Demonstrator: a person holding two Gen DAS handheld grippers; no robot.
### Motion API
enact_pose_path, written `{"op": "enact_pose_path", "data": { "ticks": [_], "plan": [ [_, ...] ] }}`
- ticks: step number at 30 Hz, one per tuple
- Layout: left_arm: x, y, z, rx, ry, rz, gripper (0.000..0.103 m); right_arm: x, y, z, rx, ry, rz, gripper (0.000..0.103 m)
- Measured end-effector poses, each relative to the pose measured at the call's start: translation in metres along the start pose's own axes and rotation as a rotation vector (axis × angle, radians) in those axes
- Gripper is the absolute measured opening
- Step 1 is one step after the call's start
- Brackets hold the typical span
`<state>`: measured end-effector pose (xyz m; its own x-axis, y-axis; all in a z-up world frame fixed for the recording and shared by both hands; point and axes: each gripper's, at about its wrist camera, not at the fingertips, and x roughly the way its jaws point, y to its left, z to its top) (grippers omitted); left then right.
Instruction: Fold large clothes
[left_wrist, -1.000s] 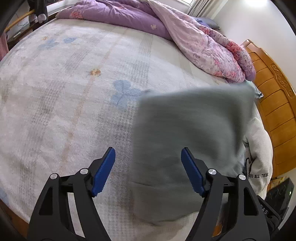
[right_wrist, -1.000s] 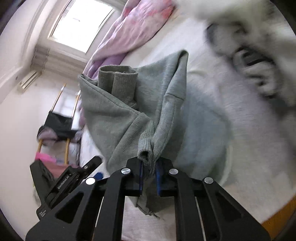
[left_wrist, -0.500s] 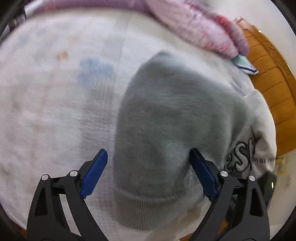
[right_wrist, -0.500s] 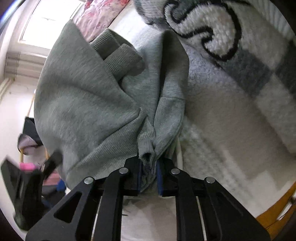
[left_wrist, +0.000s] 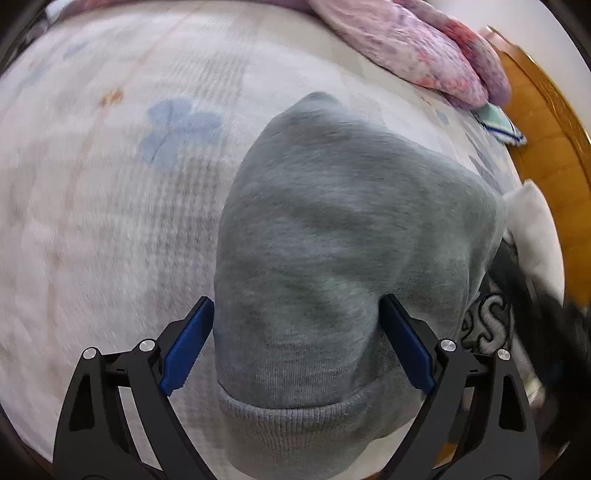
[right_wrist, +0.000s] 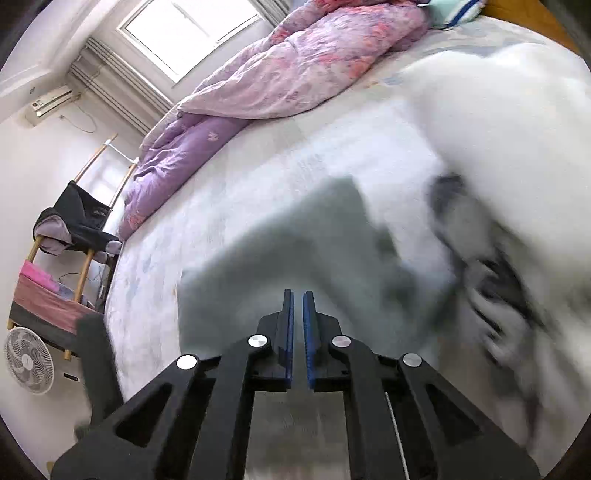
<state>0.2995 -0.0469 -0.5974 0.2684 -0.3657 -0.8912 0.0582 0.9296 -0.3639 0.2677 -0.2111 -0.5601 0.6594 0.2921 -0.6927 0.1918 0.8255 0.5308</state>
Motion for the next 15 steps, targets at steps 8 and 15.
{"op": "enact_pose_path", "data": {
  "ticks": [8,15],
  "plan": [
    [0.004,0.007,-0.004,-0.008,0.011,-0.082,0.091,0.079,-0.059,-0.029,0.087,0.202,-0.055,0.0],
    [-0.019,0.034,-0.033,-0.12,0.05,-0.207,0.091,0.074,-0.05,-0.018,0.092,0.225,-0.06,0.0]
  ]
}}
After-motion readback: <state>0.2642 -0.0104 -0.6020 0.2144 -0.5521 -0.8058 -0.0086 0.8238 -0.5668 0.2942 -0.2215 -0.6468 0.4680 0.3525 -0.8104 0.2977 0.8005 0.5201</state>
